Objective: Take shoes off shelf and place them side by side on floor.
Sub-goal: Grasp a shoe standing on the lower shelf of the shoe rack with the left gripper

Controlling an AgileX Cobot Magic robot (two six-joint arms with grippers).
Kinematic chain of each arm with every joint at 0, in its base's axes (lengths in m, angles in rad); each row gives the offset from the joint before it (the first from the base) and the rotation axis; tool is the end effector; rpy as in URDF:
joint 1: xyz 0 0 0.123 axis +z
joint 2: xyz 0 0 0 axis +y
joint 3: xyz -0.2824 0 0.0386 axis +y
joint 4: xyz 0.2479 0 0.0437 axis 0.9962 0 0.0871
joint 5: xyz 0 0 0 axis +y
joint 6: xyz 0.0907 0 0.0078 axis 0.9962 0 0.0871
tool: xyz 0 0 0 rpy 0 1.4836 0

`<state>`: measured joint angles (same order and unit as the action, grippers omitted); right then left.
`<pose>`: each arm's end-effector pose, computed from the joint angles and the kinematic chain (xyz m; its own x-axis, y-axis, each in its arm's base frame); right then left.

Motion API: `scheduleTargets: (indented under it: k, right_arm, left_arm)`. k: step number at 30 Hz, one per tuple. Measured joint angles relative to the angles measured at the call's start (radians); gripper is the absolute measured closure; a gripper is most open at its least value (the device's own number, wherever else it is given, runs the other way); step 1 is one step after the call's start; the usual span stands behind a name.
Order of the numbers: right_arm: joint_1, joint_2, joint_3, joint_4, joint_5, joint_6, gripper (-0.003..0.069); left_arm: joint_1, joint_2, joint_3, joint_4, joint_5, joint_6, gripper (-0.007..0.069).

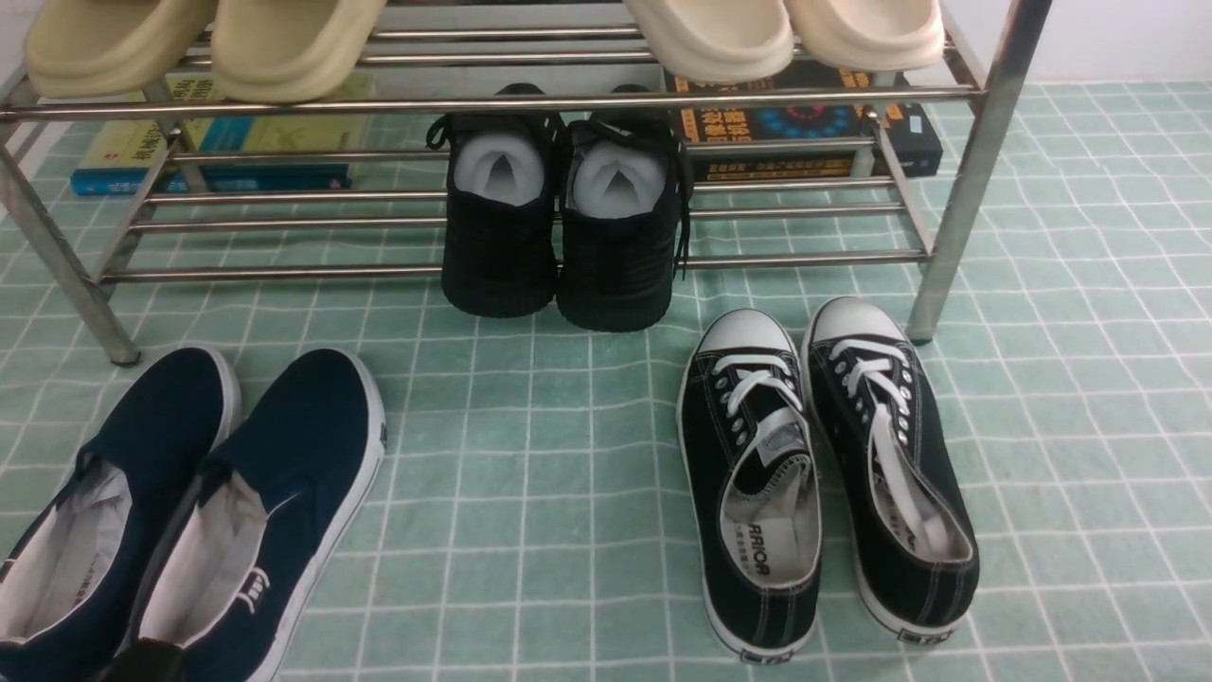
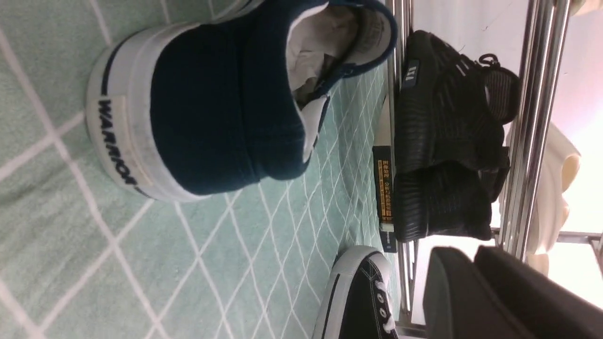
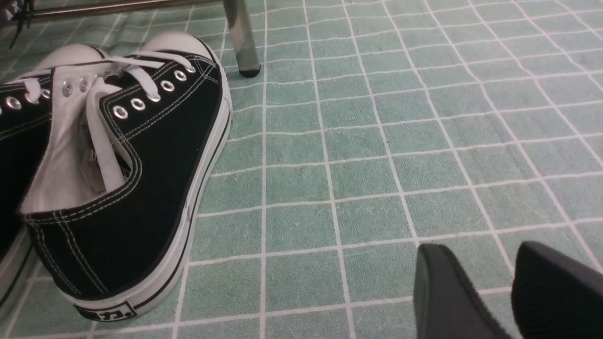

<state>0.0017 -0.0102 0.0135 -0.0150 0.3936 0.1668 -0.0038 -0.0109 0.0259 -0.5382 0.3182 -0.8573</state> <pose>0.0519 -0.0004 0.1737 -0.3006 0.1518 -0.9416 0.0502 0.9884 0.1434 0.0536 -0.0149 0.1802 -0.1974 -0.9671 -0.1606 -0.1665 0.1945 -0.9667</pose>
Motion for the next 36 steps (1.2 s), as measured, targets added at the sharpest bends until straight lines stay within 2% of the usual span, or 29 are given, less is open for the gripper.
scheduleTargets:
  k: [5, 7, 11, 17, 21, 24, 28, 30, 31, 33, 36]
  right_arm:
    - [0.0, 0.0, 0.0, 0.0, 0.0, 0.0, 0.0419]
    - [0.0, 0.0, 0.0, 0.0, 0.0, 0.0, 0.0419]
    - [0.0, 0.0, 0.0, 0.0, 0.0, 0.0, 0.0419]
    - [0.0, 0.0, 0.0, 0.0, 0.0, 0.0, 0.0419]
    - [0.0, 0.0, 0.0, 0.0, 0.0, 0.0, 0.0419]
    - [0.0, 0.0, 0.0, 0.0, 0.0, 0.0, 0.0419]
    - [0.0, 0.0, 0.0, 0.0, 0.0, 0.0, 0.0419]
    - [0.0, 0.0, 0.0, 0.0, 0.0, 0.0, 0.0419]
    - [0.0, 0.0, 0.0, 0.0, 0.0, 0.0, 0.0419]
    - [0.0, 0.0, 0.0, 0.0, 0.0, 0.0, 0.0419]
    - [0.0, 0.0, 0.0, 0.0, 0.0, 0.0, 0.0419]
  left_arm:
    - [0.0, 0.0, -0.028, 0.023, 0.037, 0.077, 0.0579]
    - [0.0, 0.0, -0.107, 0.04, 0.094, 0.137, 0.0611]
    - [0.0, 0.084, -0.279, 0.114, 0.21, 0.24, 0.0624]
    - [0.0, 0.449, -0.477, 0.279, 0.494, 0.36, 0.0624]
    - [0.0, 0.684, -0.581, 0.346, 0.551, 0.414, 0.0619]
    - [0.0, 0.874, -0.712, 0.323, 0.559, 0.509, 0.0573]
    - [0.0, 1.016, -0.838, 0.226, 0.559, 0.56, 0.0468]
    - [0.0, 1.103, -0.918, 0.186, 0.559, 0.596, 0.037]
    - [0.0, 1.111, -0.924, 0.184, 0.559, 0.6, 0.037]
    - [0.0, 1.211, -0.992, 0.161, 0.559, 0.65, 0.0272]
    - [0.0, 1.314, -1.07, 0.11, 0.559, 0.731, 0.0199]
